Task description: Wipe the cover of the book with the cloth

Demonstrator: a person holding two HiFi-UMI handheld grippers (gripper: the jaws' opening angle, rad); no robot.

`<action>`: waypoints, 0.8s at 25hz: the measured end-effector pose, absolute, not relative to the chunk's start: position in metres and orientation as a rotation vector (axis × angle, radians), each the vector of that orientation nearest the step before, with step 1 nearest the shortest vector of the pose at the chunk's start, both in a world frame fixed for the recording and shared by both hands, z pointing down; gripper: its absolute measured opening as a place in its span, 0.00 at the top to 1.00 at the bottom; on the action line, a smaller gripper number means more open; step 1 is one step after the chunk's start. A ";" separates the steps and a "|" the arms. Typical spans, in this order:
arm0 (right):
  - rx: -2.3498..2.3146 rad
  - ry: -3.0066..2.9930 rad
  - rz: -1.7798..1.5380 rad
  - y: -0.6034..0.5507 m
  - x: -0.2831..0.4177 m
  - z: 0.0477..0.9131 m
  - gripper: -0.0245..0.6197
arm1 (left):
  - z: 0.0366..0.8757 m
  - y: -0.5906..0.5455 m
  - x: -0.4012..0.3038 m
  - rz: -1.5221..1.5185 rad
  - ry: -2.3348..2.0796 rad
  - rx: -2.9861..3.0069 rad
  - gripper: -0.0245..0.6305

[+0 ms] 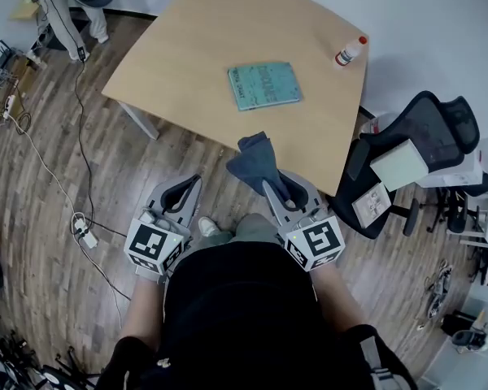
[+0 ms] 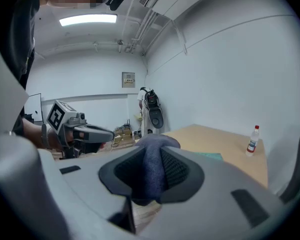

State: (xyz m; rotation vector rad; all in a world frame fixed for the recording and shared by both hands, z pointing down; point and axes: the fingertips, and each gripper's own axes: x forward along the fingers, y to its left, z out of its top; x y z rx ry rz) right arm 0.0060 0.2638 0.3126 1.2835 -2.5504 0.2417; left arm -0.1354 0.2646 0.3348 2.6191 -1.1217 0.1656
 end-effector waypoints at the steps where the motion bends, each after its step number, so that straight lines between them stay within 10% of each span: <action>1: 1.286 -2.548 0.246 0.260 0.005 0.313 0.81 | 0.337 0.263 -0.137 0.169 -1.117 2.613 0.93; 20: 1.137 -2.609 0.350 0.119 0.014 0.346 0.81 | 0.378 0.166 -0.129 0.247 -1.216 2.440 0.93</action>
